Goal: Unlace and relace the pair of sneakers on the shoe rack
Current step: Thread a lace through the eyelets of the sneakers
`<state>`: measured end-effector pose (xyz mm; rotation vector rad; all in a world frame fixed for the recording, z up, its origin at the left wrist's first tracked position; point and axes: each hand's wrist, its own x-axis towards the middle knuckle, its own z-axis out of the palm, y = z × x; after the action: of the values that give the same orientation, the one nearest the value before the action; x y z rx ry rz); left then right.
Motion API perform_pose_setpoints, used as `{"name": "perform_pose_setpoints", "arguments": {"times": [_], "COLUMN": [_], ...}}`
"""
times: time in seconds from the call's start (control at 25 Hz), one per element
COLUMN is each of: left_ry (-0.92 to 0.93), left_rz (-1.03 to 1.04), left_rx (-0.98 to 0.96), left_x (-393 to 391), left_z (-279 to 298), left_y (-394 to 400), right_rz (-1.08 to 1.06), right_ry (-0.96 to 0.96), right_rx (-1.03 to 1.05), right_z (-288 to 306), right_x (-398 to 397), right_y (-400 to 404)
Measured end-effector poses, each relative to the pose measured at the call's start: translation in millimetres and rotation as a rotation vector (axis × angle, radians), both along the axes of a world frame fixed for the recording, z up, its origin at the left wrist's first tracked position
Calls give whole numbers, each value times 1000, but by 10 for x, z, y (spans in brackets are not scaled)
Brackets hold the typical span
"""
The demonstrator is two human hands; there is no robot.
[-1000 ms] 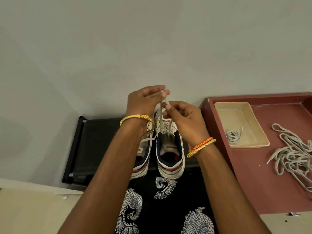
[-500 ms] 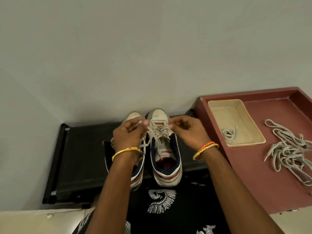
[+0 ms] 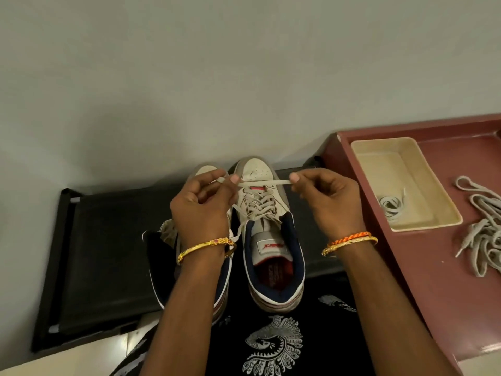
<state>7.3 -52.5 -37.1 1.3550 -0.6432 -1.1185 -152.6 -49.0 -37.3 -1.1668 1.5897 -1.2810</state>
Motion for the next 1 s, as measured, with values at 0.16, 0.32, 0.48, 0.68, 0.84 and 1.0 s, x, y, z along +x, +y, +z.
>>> {"name": "perform_pose_setpoints", "arguments": {"times": [0.16,0.32,0.48,0.68,0.84,1.0], "left_ry": [-9,-373,-969,-805,-787,-861], "left_rz": [124,177,-120,-444,-361,-404], "left_rx": [41,144,9,-140,-138,-14], "left_x": [54,87,-2,-117,-105,-127], "left_z": [-18,-56,-77,-158,-102,-97], "left_y": [-45,-78,-99,-68,-44,-3], "right_rz": [-19,-34,225,209,109,348], "right_ry": [-11,-73,-95,-182,-15,133], "right_rx": [-4,-8,27,16,103,443], "right_z": [-116,-164,-131,-106,-132,-6], "right_x": [76,106,132,156,161,-1], "right_y": [-93,-171,-218,-190,-145,-77]}}
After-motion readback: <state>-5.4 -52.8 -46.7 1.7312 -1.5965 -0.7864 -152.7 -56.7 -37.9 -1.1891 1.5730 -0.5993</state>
